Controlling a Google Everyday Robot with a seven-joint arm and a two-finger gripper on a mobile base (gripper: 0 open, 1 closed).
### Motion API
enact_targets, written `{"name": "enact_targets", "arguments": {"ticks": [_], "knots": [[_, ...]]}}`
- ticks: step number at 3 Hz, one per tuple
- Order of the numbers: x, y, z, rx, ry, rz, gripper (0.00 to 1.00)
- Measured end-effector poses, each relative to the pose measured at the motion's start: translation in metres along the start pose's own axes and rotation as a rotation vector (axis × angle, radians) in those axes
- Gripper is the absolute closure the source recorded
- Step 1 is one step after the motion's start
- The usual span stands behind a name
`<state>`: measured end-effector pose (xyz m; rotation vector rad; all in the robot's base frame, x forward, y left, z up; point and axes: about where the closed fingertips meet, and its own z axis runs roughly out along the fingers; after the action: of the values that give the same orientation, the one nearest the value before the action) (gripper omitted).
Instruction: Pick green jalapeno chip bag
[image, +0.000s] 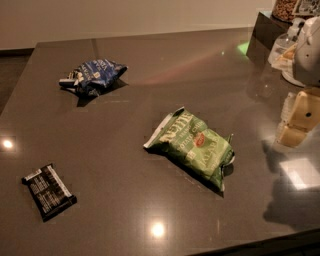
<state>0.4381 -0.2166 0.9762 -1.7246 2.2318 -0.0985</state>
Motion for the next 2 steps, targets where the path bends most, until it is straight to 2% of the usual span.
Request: {"name": "enact_targets", "arguments": {"ticks": [2], "knots": [[-0.0078, 0.0001, 0.0046, -0.008, -0.009, 0.006, 0.00]]}}
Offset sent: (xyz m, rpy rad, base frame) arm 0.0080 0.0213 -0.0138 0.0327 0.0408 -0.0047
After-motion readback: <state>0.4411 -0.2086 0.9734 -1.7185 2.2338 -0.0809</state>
